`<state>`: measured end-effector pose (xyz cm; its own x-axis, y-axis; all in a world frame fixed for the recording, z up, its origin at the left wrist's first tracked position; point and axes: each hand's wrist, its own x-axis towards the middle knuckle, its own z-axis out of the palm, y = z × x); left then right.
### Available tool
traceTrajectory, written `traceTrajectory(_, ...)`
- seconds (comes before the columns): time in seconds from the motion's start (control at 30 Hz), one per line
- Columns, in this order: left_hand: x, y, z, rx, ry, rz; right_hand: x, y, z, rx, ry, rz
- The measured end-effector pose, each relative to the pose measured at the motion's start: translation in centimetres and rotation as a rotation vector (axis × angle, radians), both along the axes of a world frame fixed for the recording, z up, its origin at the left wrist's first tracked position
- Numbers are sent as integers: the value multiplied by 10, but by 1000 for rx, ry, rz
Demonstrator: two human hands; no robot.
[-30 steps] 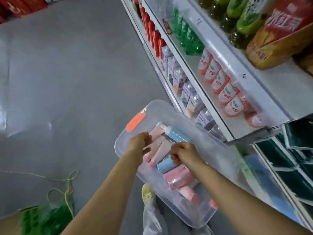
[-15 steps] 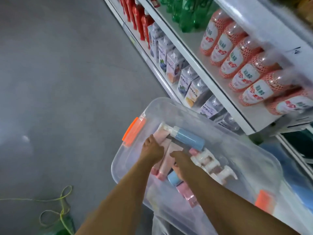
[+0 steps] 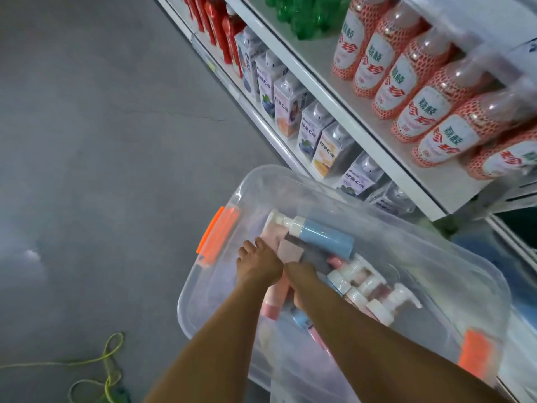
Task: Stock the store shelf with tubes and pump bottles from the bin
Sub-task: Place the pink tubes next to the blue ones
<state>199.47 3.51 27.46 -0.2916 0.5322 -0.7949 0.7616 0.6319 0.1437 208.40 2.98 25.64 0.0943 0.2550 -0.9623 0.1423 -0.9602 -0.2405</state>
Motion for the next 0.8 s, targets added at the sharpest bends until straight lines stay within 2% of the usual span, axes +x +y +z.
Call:
traceTrajectory(0.13,-3,-5,-4,-126,-96,242,6,-9,-10,46,53,-20)
traceTrajectory(0.3,-2,-18,-20,-70,-183,451,20,-7,2,99,85,-85)
traceTrajectory(0.43,7,-18,7,-114,-344,590,37,-7,13,94,127,-118)
traceTrajectory(0.53,17,-21,32,-130,-374,664,47,-7,29,111,150,-85)
traceTrajectory(0.7,42,-29,89,1,-513,843,74,-6,65,131,209,22)
traceTrajectory(0.8,51,-35,118,76,-622,1019,92,-1,96,152,268,0)
